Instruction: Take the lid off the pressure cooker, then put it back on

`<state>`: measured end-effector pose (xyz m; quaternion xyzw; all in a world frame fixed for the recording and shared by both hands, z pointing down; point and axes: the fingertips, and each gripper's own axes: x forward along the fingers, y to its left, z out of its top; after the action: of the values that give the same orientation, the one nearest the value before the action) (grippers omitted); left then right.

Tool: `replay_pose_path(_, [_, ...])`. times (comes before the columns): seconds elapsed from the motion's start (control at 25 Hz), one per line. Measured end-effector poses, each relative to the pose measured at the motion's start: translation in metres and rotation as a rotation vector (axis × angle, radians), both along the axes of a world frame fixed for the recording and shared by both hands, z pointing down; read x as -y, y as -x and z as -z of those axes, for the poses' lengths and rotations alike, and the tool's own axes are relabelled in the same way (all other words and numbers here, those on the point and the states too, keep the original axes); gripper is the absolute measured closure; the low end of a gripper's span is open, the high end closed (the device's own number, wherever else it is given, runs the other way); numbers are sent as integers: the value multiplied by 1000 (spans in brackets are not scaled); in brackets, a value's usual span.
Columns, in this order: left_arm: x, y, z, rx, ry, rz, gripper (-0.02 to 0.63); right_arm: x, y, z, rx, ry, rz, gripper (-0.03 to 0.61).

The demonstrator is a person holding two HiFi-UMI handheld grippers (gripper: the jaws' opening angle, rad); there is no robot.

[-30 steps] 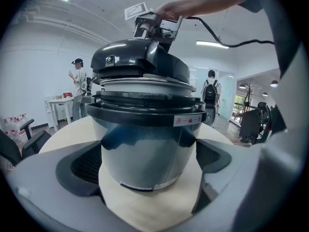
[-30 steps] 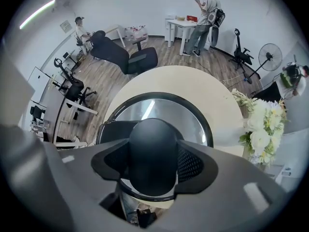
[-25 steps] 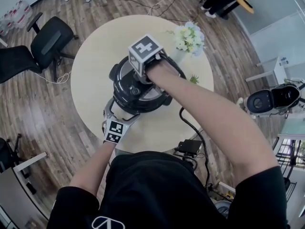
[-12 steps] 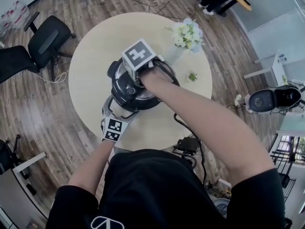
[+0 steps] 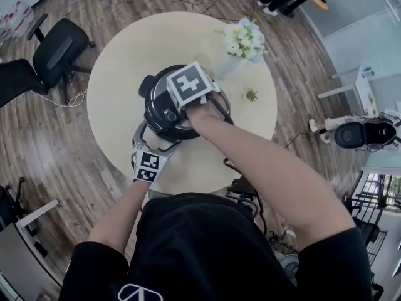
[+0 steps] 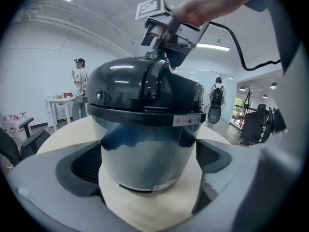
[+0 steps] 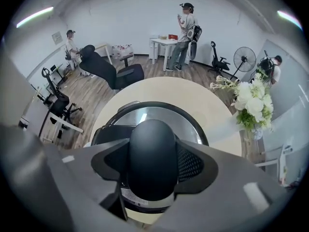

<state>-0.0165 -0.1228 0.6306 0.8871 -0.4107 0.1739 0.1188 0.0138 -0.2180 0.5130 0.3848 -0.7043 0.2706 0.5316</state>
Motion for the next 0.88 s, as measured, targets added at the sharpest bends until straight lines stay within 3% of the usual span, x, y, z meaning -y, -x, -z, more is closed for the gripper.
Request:
replay_pose_path(0.2, [2, 0, -1, -3, 0, 3, 25, 3, -1, -1, -3, 22, -10, 291])
replay_pose_path(0.44, [-1, 0, -2, -4, -2, -3, 25, 1, -1, -3, -57, 57, 57, 290])
replay_pose_path(0.88, [4, 1, -10, -7, 0, -16, 25, 4, 5, -3, -38, 60, 189, 288])
